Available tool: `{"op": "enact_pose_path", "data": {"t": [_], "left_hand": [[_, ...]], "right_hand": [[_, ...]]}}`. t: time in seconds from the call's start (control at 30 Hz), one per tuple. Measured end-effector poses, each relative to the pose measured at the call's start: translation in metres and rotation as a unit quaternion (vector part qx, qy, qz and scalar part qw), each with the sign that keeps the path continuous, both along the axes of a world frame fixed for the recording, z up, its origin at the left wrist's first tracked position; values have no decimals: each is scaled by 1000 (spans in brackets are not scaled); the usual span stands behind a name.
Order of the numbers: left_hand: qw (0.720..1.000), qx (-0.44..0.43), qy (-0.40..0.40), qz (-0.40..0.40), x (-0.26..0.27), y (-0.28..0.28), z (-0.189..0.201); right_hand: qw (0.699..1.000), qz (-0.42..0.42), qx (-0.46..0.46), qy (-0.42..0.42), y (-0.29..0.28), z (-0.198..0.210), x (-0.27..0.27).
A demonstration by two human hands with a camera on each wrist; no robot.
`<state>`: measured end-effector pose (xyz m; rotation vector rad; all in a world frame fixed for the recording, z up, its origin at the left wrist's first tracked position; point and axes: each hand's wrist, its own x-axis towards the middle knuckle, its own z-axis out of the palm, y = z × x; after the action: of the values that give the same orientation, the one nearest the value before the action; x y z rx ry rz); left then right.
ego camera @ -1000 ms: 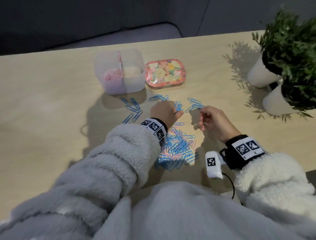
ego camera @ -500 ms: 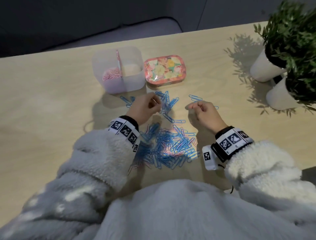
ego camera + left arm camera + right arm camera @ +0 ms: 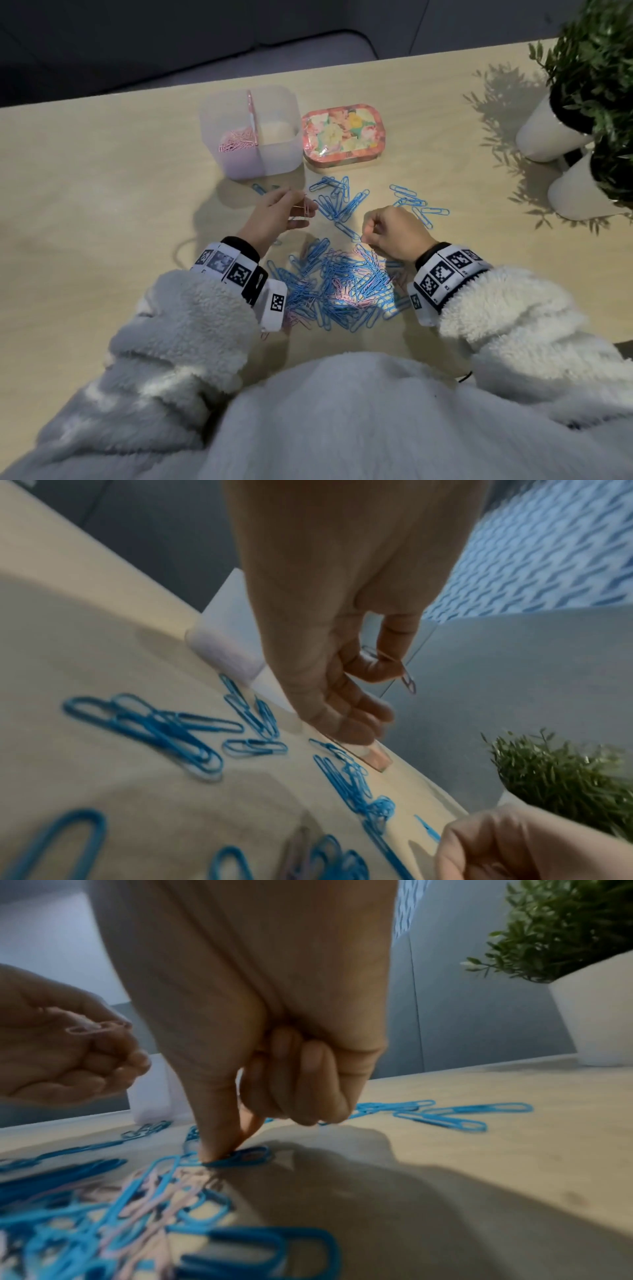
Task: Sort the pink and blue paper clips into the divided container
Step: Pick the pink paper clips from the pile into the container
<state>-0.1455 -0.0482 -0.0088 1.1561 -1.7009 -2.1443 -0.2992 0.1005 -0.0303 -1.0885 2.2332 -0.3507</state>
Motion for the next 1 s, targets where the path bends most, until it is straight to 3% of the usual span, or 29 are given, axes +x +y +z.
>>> {"op": "enact_pose_path", "data": {"t": [0.13, 0.27, 0.33, 0.4, 0.47, 0.53, 0.6, 0.77, 0.9, 0.93, 1.0], "left_hand": [[992, 128, 21, 1, -5, 8, 5], [984, 163, -53, -48, -9, 17, 4], [987, 93, -104, -80, -12, 22, -3], [976, -79, -135, -149, -13, 27, -11], [934, -237, -152, -220, -13, 33, -15], [887, -331, -182, -264, -8, 35, -17], [864, -365, -197, -286, -3, 33, -21], [855, -382, -204, -286, 11, 23, -22], [852, -403, -188, -275, 10, 23, -19], [847, -413, -186, -277, 8, 25, -19], [834, -426, -188, -297, 2, 30, -20]], "right_hand": [[999, -25, 1, -30, 4, 1, -11], [999, -26, -40, 5, 10, 2, -15], [1000, -2, -30, -4, 12, 2, -8], [1000, -6, -26, 4, 12, -3, -6], [997, -50, -47, 28, 11, -7, -12], [993, -96, -65, 32, 12, -8, -18], [992, -105, -70, 15, 15, -8, -19], [996, -82, -41, -1, 21, -14, -17], [966, -184, -116, -141, 17, -8, -24], [956, -215, -130, -154, 18, -6, -27], [957, -236, -137, -95, 21, -8, -38]]}}
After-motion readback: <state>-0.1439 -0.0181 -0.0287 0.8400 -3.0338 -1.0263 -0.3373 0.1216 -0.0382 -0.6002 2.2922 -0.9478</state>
